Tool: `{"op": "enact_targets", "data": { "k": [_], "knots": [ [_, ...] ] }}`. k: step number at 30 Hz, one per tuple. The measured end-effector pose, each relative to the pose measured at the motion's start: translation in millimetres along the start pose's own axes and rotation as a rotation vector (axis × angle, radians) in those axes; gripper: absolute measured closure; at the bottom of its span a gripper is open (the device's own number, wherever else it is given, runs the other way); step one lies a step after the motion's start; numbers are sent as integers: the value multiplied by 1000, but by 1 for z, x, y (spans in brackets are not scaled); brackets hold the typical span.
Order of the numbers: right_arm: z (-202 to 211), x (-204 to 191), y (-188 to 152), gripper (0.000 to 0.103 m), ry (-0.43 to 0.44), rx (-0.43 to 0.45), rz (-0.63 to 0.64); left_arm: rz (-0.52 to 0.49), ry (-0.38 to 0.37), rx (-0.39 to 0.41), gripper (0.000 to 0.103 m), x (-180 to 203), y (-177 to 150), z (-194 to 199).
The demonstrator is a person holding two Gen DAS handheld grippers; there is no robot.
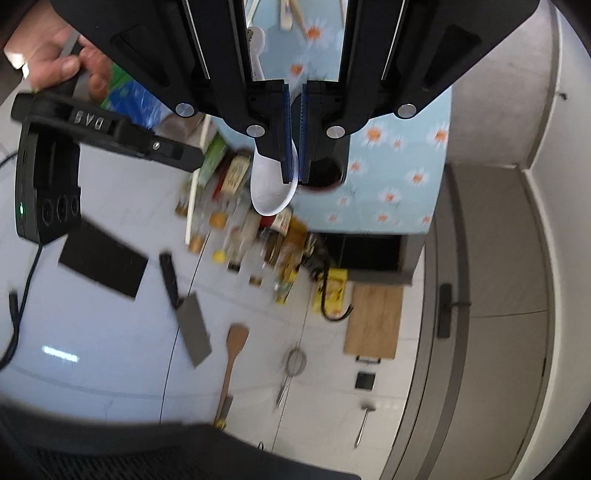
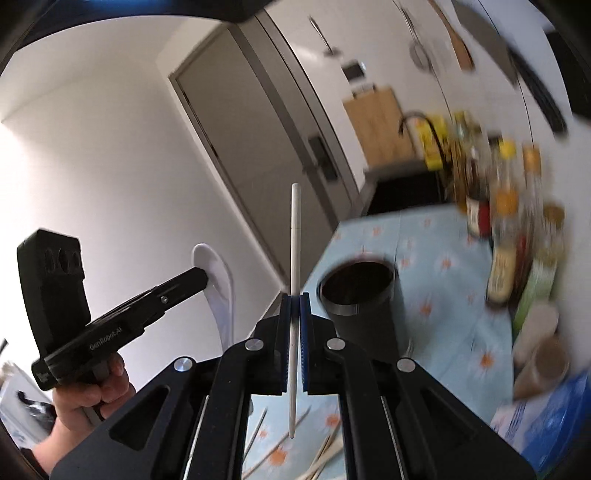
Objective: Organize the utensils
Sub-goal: 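Carry spoon and chopstick into the black holder and open both grippers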
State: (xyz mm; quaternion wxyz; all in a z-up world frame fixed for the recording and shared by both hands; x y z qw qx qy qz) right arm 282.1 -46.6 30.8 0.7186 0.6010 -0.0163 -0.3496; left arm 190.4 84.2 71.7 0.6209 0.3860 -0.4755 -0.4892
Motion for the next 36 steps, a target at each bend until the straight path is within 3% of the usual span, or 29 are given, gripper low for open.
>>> {"op": "enact_targets", "data": {
  "k": [10, 18, 30, 32, 33, 35, 36],
  "knots": [
    [-38, 8, 60, 97, -115, 171, 65, -23, -67, 129, 101, -20, 42, -54],
    [-72, 26, 74, 97, -187, 209, 59, -44, -84, 178, 100, -34, 42, -94],
    [-102, 51, 56, 97, -271, 145, 36, -11, -94, 125, 99, -49, 16, -136],
    [-103, 52, 54, 85, -269, 127, 16, 13, -112, 91, 97, -52, 12, -139],
    [-103, 53, 54, 79, -271, 131, 6, 15, -116, 89, 94, -52, 11, -139],
    [-102, 51, 53, 79, -279, 133, 10, 5, -112, 91, 87, -52, 10, -136],
    [-101, 50, 53, 79, -278, 135, 11, 7, -117, 90, 79, -52, 9, -135]
  ]
}}
Point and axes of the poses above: each gripper's, at about its wrist camera, not at the fingertips, and z roughly against the way its jaws point, x to its right, y to its top, the point moved 5 cm from there along -z, roughly the way its jaws point, and after that the axes turned 9 degrees about x, right-handed, at the moved point
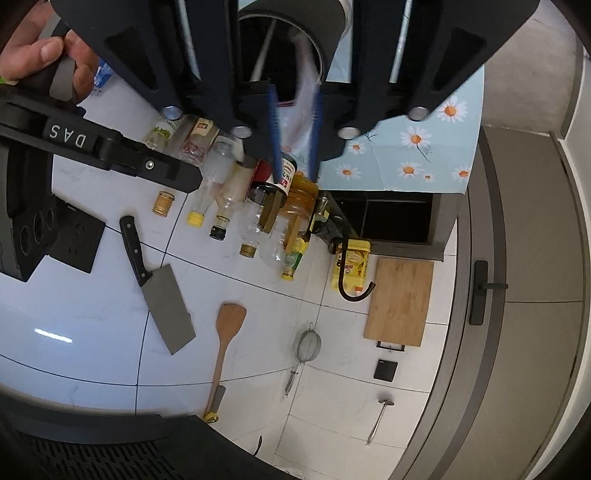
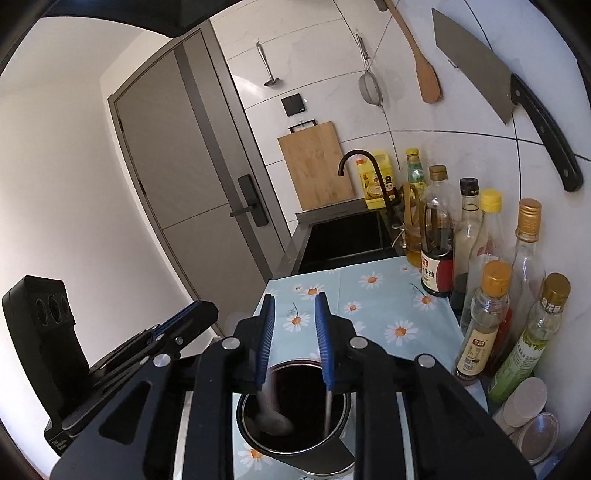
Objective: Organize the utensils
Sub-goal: 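Carry spoon and chopstick into the black holder and open both grippers, then move both grippers back over the remaining utensils on the table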
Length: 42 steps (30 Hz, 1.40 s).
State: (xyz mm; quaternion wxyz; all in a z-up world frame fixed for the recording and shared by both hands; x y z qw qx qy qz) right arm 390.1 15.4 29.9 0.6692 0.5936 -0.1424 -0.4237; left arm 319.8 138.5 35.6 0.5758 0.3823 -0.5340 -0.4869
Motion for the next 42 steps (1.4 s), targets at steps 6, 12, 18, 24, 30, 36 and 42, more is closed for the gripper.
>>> {"op": "enact_targets", "data": {
  "k": [6, 12, 18, 24, 30, 36, 42],
  "knots": [
    [16, -4, 1, 62, 4, 22, -18, 4, 3, -9, 73, -1, -1, 10],
    [52, -14, 10, 29, 12, 79, -12, 6, -2, 13, 40, 4, 7, 35],
    [94, -25, 12, 5, 11, 135, 7, -3, 21, 47, 15, 14, 11, 70],
    [119, -30, 4, 5, 31, 134, 4, 16, -9, 25, 7, 23, 10, 104],
    [147, -27, -2, 5, 22, 139, 3, -2, 37, 8, 7, 25, -4, 137],
    [168, -27, -22, 5, 23, 83, 3, -11, 48, -57, 7, 26, -26, 166],
    [180, -29, -55, 5, 55, -4, -10, 0, 52, -108, 7, 26, -46, 190]
  ]
}}
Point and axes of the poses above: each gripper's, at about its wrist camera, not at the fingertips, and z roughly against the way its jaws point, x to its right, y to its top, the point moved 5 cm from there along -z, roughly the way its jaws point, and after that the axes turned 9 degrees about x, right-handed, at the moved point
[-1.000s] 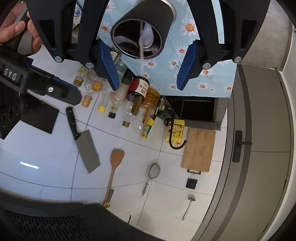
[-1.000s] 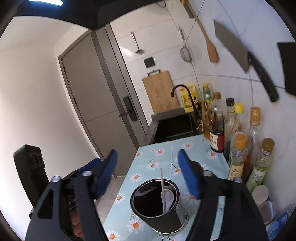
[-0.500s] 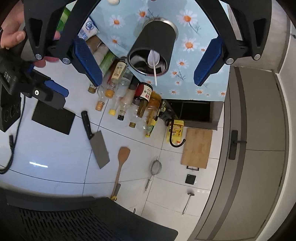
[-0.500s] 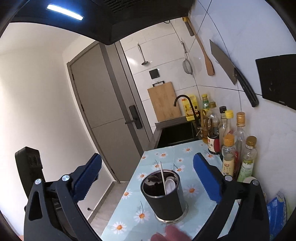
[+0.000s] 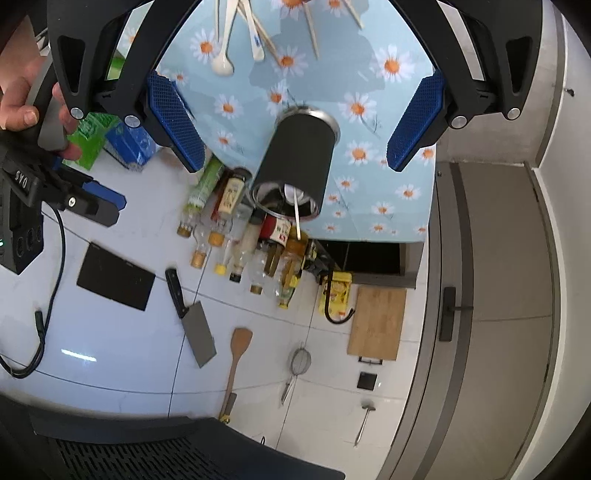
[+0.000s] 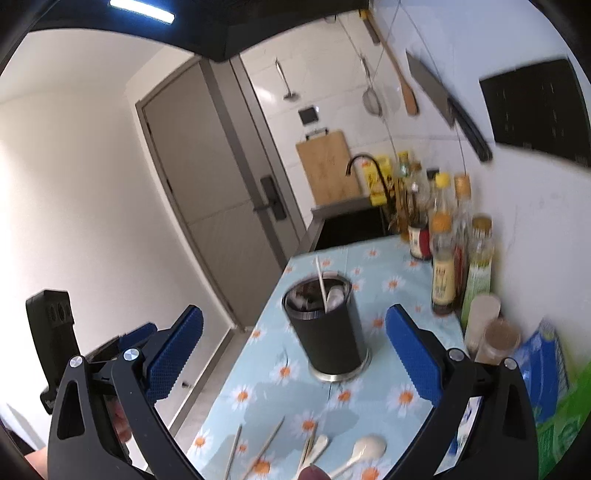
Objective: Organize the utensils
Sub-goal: 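Move both grippers back over the remaining utensils on the table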
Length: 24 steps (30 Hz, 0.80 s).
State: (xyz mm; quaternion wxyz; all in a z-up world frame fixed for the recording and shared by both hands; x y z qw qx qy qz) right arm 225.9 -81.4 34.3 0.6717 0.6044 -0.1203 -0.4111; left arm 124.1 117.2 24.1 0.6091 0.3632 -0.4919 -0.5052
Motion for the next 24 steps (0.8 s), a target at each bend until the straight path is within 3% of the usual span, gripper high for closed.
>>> {"op": "enact_targets", "data": {
  "k": [5, 14, 18, 24],
  "knots": [
    [6, 1, -26, 5, 29, -90, -32, 43, -24, -61, 7, 0, -16, 11],
    [9, 13, -68, 5, 5, -225, -91, 127, -82, -179, 8, 0, -51, 11],
    [3, 27, -84, 19, -5, -297, -174, 124, -89, -237, 18, 2, -67, 6],
    [-15, 49, -114, 43, -47, -417, -279, 141, -90, -327, 24, 1, -95, -2]
  ]
}}
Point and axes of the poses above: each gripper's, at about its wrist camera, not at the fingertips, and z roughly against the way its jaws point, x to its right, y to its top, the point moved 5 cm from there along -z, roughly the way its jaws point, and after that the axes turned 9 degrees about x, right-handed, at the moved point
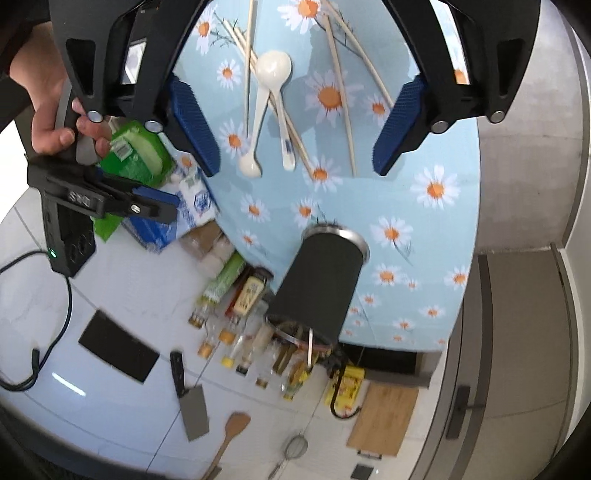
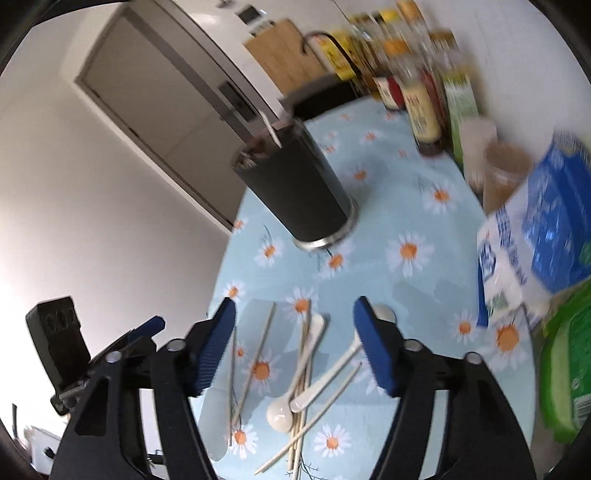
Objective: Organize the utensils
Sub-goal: 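Move both grippers back over the remaining utensils on the table, then grasp the white ceramic spoon by its handle with the right gripper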
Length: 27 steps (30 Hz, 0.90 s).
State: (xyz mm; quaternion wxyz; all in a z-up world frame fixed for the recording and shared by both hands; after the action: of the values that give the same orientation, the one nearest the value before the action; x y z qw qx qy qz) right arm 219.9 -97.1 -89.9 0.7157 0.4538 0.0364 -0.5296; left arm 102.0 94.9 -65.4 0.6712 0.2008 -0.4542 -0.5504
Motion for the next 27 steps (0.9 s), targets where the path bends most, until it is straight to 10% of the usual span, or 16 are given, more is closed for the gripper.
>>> {"op": "enact_targets", "data": {
  "k": [14, 27],
  "knots": [
    [-70, 75, -55, 70, -25, -253, -342, 58, -34, -115, 30, -10, -37, -26],
    [-91, 79, -56, 78, 16, -257, -399, 58, -57, -161, 30, -11, -36, -40]
  ]
}}
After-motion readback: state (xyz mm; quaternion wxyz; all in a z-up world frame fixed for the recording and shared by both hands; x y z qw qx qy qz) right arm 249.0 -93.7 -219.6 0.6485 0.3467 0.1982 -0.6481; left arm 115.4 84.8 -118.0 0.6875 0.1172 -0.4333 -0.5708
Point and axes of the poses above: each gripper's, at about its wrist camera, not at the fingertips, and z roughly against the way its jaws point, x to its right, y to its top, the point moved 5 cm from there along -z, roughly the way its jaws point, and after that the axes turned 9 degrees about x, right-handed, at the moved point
